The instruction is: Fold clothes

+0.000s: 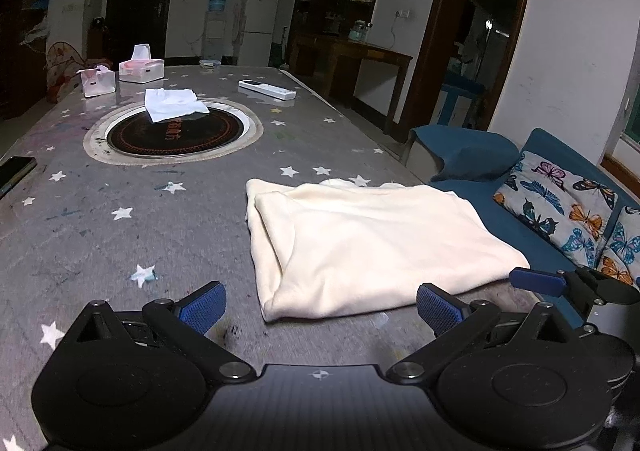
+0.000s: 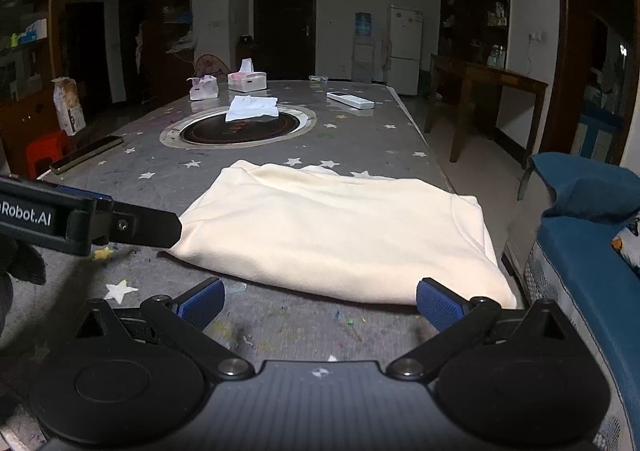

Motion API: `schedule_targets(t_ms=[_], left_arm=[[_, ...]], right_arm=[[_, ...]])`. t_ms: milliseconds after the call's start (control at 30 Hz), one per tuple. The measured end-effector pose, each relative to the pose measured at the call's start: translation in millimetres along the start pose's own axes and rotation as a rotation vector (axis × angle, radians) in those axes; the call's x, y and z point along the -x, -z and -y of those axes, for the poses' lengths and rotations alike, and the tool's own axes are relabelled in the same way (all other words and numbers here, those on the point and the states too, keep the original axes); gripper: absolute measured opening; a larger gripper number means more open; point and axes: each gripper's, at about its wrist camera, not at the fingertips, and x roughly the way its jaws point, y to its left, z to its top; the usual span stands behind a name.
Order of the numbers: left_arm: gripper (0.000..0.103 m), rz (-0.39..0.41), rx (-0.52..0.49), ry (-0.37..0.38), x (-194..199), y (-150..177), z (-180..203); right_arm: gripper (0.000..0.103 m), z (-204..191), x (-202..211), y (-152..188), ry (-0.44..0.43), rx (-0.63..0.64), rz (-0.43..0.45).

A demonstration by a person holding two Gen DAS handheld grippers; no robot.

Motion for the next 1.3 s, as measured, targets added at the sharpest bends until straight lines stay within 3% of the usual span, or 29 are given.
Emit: schedule_targets(t_ms=[633, 1300], left_arm=[[0.103, -0.006, -0.032, -0.007, 16, 18, 12], [0.103, -0.01, -0.057, -0.012, 30, 37, 24]], right_arm=[[0.103, 2, 20, 20, 0.077, -0.064, -0.028], [0.103, 0, 38, 33, 0.101, -0.075, -0.026]])
